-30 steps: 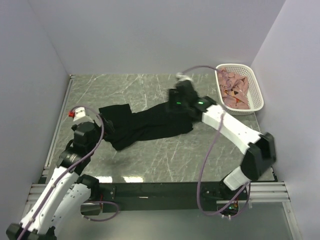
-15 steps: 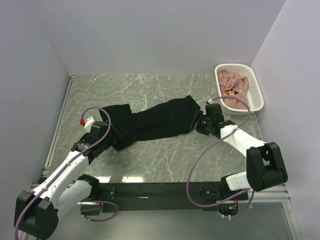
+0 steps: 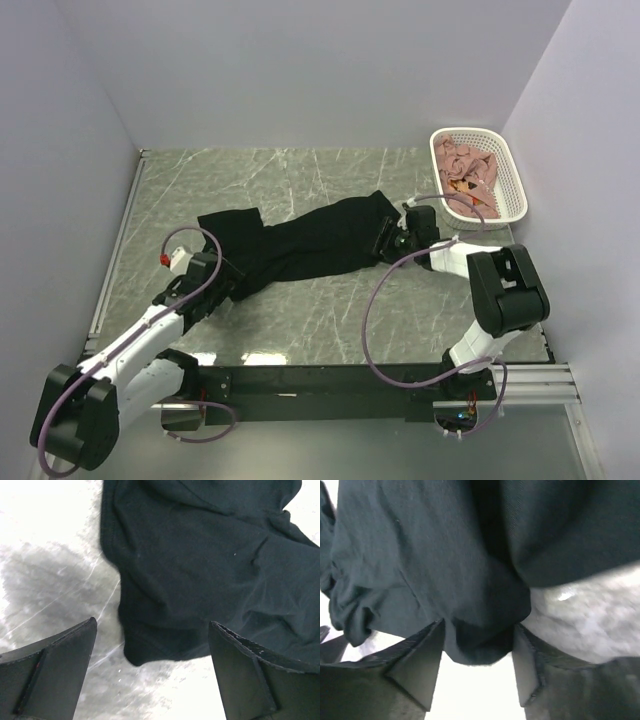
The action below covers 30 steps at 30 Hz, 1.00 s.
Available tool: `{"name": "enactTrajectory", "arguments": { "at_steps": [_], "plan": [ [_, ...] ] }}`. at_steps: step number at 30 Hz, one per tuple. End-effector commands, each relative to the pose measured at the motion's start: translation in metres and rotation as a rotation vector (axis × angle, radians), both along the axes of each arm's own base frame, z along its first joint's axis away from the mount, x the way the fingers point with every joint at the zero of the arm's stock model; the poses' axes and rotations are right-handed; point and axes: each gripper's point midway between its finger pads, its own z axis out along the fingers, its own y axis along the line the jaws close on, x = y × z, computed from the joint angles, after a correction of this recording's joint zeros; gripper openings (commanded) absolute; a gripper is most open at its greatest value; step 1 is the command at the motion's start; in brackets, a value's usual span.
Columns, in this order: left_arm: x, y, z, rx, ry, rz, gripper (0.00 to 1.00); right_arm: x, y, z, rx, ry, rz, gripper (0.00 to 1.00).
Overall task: Fold and stack the t-shirts
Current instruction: Move the tshirt to the center of the board, then flatten the tshirt out
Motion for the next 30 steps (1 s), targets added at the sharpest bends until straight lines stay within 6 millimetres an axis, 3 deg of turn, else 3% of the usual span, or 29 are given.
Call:
{"name": "enactTrajectory", "arguments": {
  "at_steps": [1, 6, 9, 12, 13, 16, 17, 18, 20, 21, 23, 24, 26, 27, 28, 30],
  "plan": [
    [0.018, -0.005, 0.007, -0.026, -0.066, 0.023, 0.98, 0.01, 0.013, 0.002, 0.069, -0.004, 0.027, 0.6],
    [0.023, -0.005, -0.007, -0.021, -0.038, 0.043, 0.91, 0.008, 0.017, 0.003, 0.093, 0.002, 0.036, 0.4],
    [0.027, -0.008, -0.008, -0.029, -0.035, 0.038, 0.8, 0.005, 0.016, 0.005, 0.093, 0.002, 0.039, 0.29],
    [0.029, -0.007, -0.009, -0.017, -0.029, 0.04, 0.56, 0.002, 0.015, 0.01, 0.091, -0.004, 0.041, 0.15],
    [0.028, -0.005, -0.007, -0.006, -0.027, 0.045, 0.34, -0.001, 0.015, 0.01, 0.088, 0.005, 0.045, 0.08],
    [0.025, 0.01, 0.005, 0.062, -0.022, 0.086, 0.01, -0.01, 0.014, 0.017, 0.078, 0.017, 0.072, 0.0],
    [0.024, 0.016, 0.01, 0.085, -0.027, 0.106, 0.01, -0.013, 0.014, 0.019, 0.078, 0.03, 0.074, 0.0],
    [0.027, 0.025, 0.029, 0.116, -0.069, 0.142, 0.01, -0.016, 0.013, 0.029, 0.07, 0.01, 0.089, 0.0],
    [0.014, 0.043, 0.04, 0.187, -0.041, 0.18, 0.01, -0.034, 0.011, 0.035, 0.058, 0.043, 0.119, 0.0],
    [0.017, 0.047, 0.067, 0.191, -0.095, 0.195, 0.01, -0.038, 0.01, 0.053, 0.059, 0.007, 0.131, 0.0],
    [0.006, 0.066, 0.086, 0.275, -0.093, 0.233, 0.01, -0.061, 0.007, 0.063, 0.049, 0.053, 0.16, 0.0],
    [0.007, 0.071, 0.113, 0.297, -0.145, 0.237, 0.02, -0.067, 0.007, 0.084, 0.057, 0.01, 0.176, 0.0],
    [0.002, 0.084, 0.134, 0.365, -0.166, 0.256, 0.04, -0.089, 0.0, 0.094, 0.029, 0.041, 0.204, 0.0],
    [0.004, 0.088, 0.154, 0.402, -0.203, 0.24, 0.06, -0.09, -0.002, 0.113, 0.021, -0.008, 0.206, 0.0],
    [0.006, 0.089, 0.163, 0.421, -0.222, 0.233, 0.09, -0.099, -0.005, 0.115, 0.006, 0.015, 0.207, 0.0],
    [0.023, 0.085, 0.183, 0.48, -0.271, 0.176, 0.12, -0.092, -0.009, 0.131, -0.029, -0.024, 0.2, 0.0]
  ]
}}
